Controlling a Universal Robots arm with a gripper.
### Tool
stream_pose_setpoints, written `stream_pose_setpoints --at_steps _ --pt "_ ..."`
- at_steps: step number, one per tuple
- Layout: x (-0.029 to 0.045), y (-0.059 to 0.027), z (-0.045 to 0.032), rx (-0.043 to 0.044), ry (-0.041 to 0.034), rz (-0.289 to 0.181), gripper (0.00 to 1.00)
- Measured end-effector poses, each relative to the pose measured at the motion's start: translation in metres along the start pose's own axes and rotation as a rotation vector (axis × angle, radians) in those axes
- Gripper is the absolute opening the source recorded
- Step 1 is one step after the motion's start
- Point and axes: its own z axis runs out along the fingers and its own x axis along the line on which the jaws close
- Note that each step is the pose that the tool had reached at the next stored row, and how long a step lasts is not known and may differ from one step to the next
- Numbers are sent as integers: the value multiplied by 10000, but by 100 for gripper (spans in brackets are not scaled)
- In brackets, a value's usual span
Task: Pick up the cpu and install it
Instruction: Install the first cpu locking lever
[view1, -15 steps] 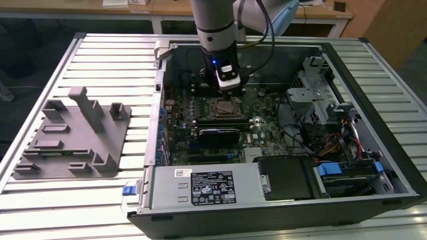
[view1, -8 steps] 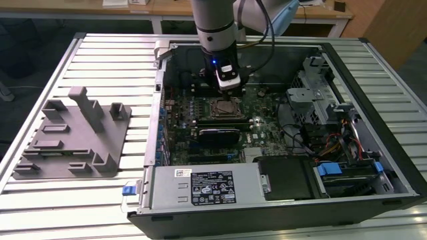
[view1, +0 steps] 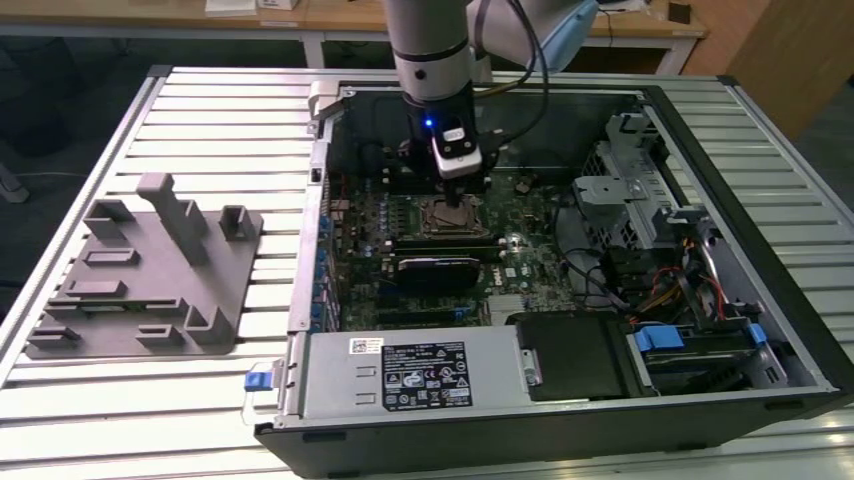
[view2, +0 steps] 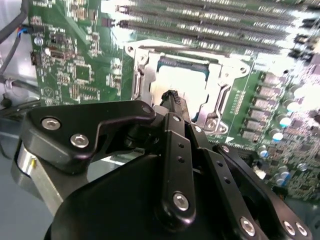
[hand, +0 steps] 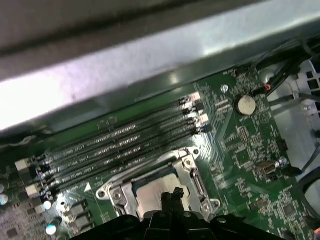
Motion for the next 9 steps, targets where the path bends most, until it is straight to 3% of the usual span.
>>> stream_pose_setpoints --at_steps 1,2,7,8,9 --pt "0 0 1 96 -19 -20 11" --pt "0 0 1 120 -17 -30 11" --pt "0 0 2 118 -1 -76 11" --pt "-2 1 4 138 54 -82 11" --pt "-6 3 7 193 203 -89 11"
